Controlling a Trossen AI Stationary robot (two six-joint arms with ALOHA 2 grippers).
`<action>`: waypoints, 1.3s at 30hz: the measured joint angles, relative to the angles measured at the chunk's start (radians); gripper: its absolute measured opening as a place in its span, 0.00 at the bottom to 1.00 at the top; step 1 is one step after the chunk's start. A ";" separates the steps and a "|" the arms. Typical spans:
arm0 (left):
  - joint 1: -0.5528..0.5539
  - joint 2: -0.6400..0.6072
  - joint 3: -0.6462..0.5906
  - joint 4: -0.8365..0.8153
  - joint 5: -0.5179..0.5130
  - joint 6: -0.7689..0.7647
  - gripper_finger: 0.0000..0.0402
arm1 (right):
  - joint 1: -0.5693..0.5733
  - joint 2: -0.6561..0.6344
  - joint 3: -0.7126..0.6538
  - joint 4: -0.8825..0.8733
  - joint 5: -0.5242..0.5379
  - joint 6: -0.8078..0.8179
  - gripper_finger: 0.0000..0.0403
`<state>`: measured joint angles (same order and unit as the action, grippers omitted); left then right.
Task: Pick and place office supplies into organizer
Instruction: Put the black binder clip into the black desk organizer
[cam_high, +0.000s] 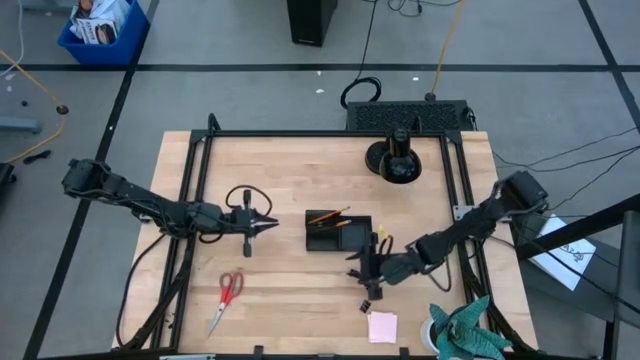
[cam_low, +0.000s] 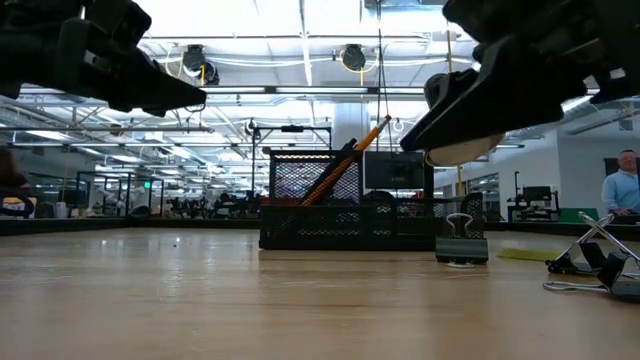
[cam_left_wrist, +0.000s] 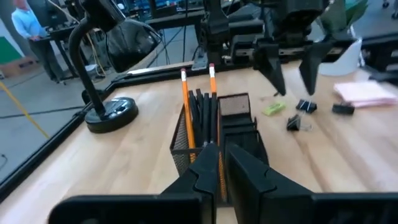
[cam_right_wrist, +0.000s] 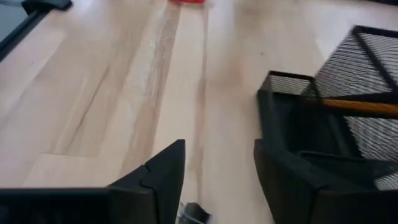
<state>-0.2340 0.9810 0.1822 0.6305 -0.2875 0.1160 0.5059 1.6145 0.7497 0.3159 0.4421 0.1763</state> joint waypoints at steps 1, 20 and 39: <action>0.000 0.000 0.000 -0.009 -0.001 0.013 0.09 | 0.005 0.016 0.012 -0.003 0.000 0.002 0.46; 0.000 0.000 0.001 0.255 -0.100 0.345 0.09 | 0.033 0.028 0.061 0.071 0.004 -0.030 0.44; 0.003 -0.001 0.001 0.116 -0.174 0.311 0.09 | 0.071 0.033 0.061 0.020 0.133 0.329 0.42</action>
<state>-0.2314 0.9802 0.1833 0.7465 -0.4613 0.4265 0.5770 1.6474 0.8104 0.3359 0.5751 0.5056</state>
